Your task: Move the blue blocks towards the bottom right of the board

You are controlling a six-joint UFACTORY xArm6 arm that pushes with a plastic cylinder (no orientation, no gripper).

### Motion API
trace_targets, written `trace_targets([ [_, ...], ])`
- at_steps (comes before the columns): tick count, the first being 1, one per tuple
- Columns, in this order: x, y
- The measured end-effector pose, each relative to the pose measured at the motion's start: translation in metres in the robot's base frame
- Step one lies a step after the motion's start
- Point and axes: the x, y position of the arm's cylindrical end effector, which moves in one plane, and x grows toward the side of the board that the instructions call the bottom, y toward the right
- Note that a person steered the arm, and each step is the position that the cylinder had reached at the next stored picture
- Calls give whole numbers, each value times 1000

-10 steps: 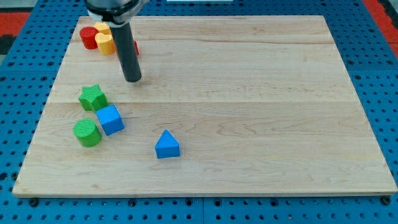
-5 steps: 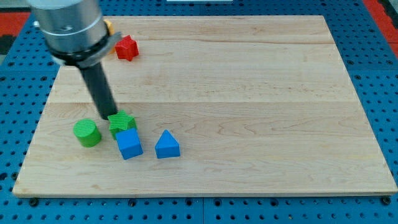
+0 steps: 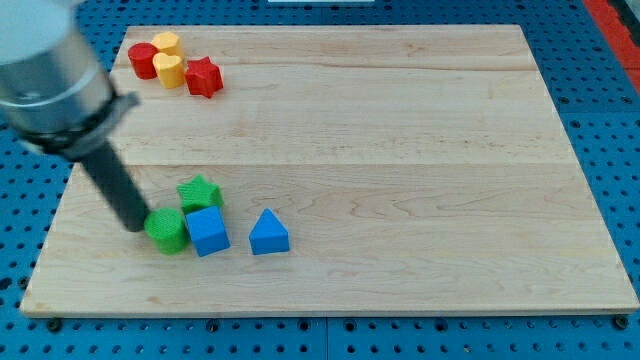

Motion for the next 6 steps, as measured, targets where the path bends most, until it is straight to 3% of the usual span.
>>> trace_targets([
  [1,0,86],
  [2,0,134],
  [4,12,92],
  [5,40,165],
  [6,42,193],
])
